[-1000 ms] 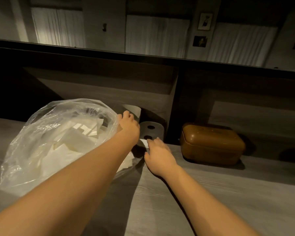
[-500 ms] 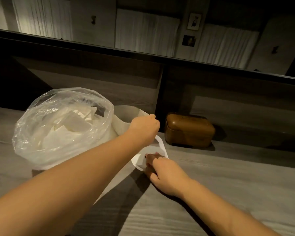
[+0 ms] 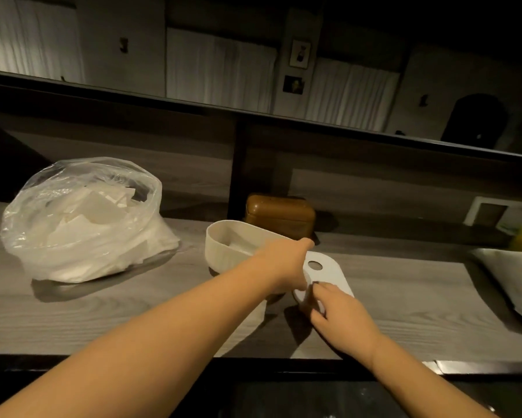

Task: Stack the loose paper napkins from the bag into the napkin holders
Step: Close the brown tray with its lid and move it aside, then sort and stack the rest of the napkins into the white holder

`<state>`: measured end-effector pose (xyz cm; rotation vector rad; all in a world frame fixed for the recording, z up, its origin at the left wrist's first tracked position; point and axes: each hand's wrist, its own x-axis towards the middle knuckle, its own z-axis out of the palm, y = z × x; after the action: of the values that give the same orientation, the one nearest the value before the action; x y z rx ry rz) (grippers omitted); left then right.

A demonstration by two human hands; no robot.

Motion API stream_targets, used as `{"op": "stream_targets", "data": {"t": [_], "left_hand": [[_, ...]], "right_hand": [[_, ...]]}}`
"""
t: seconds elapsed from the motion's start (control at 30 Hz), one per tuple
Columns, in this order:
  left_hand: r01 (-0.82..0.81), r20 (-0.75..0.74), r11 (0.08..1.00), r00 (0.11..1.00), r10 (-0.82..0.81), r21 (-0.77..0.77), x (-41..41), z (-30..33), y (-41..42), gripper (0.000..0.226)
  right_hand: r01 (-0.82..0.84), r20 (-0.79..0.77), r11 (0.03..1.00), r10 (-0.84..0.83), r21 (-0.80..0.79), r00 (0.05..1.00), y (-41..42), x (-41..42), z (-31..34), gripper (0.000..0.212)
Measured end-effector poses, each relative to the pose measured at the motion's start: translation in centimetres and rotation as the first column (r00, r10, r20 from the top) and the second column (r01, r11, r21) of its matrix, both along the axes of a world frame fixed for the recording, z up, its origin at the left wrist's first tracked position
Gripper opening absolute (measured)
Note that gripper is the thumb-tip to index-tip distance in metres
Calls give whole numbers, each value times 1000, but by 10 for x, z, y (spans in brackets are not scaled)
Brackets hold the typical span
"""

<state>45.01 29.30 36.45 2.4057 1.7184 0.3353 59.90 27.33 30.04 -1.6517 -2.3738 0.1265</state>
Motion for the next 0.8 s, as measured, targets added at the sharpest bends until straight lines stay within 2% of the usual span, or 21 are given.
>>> {"op": "stream_targets", "data": {"t": [0.03,0.13,0.27,0.37,0.43,0.5,0.57,0.7,0.8], "left_hand": [[14,-41,1000,999,-15,-8,1,2,-3,76],[-14,-190,1000,982,18,18,-7,10,-6,65],[1,-178,1000,984,-3,-11,-6,11,-6,47],[23,-112,1000,993,-23,-3,1,6,-7,48],[25,-68,999,997,-24,23,1,4,-6,49],[30,-30,995,999,-27,94,-4,7,-6,50],[21,27,983,999,-27,184,-13,14,-7,43],[-82,45,945,996,72,316,-58,31,-14,19],[-147,5,898,987,159,414,-114,34,-24,12]], "right_hand": [[30,-17,1000,-30,3,999,1,8,0,7],[85,-47,996,-83,29,995,6,32,-4,25],[103,-104,994,-106,-32,989,15,48,-5,11],[136,-218,990,-124,41,968,21,44,2,13],[120,-264,977,-70,177,962,21,32,14,19],[72,-245,940,13,333,969,19,13,31,17],[11,-228,910,92,415,969,18,-12,47,16],[-56,-328,910,205,412,922,18,-76,73,20],[-137,-432,911,312,389,846,18,-135,82,28]]}}
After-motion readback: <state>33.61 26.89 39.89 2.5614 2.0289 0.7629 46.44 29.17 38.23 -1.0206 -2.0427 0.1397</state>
